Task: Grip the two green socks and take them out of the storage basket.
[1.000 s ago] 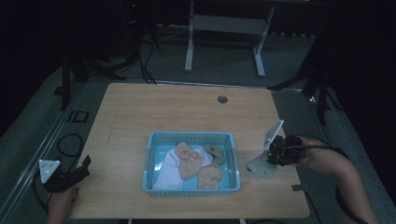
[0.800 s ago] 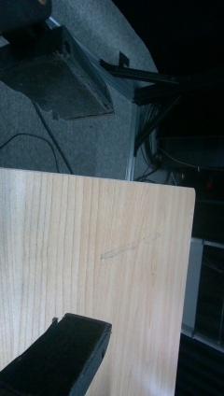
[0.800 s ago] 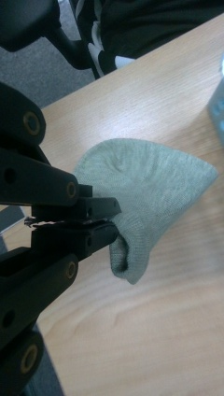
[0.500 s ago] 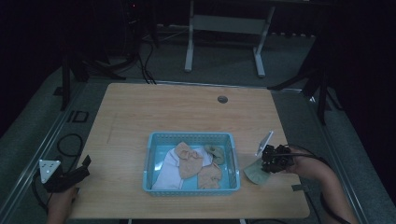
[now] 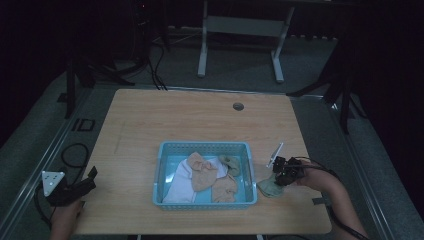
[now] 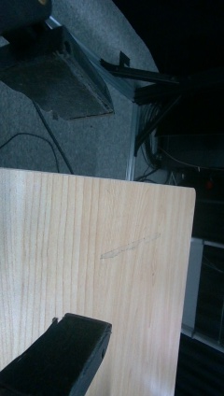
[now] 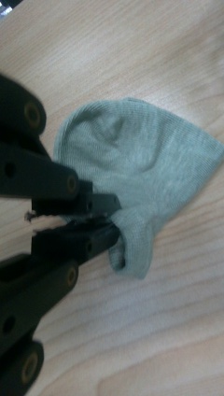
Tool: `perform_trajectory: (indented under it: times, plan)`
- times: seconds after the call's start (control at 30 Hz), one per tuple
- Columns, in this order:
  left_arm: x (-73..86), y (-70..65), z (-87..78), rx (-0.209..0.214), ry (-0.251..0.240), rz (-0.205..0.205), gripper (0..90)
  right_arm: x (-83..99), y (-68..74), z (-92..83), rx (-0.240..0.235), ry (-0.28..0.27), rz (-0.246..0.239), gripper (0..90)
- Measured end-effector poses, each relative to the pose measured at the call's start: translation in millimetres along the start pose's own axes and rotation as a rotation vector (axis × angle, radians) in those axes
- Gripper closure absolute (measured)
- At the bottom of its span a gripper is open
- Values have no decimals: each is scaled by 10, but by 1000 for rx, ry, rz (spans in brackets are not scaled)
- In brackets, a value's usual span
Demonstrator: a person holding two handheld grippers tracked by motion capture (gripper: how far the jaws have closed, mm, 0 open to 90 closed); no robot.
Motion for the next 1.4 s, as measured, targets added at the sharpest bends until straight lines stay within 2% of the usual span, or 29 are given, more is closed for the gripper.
perform_trajectory:
  times: [0.1, 0.33, 0.57, 0.73, 1.0, 1.4]
  plan:
    - [0, 0, 1, -1, 1, 1, 7, -15, -24, -110, 16, -8, -3, 699]
    - [0, 0, 0, 0, 0, 1, 7, -84, -39, -382, 33, -3, -28, 602]
    - [0, 1, 0, -1, 1, -1, 7, -201, -34, -578, 47, 1, -66, 548]
    - [0, 1, 0, -1, 0, -2, 7, -303, -29, -692, 57, 7, -87, 532]
    - [0, 1, -1, 0, 0, -4, 7, -562, 15, -835, 62, -18, -139, 533]
    - [-1, 2, 0, 3, -1, -9, 7, -1010, 70, -877, 66, -27, -237, 546]
Point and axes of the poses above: each handheld gripper's, and its own axes: z roughly forward along the jaws, x roughly out of its underside, y roughly to its left, the point moved 6 cm from there along z, roughly forward along the jaws, and after that the axes turned 13 degrees about -z, right-handed, at the moved point
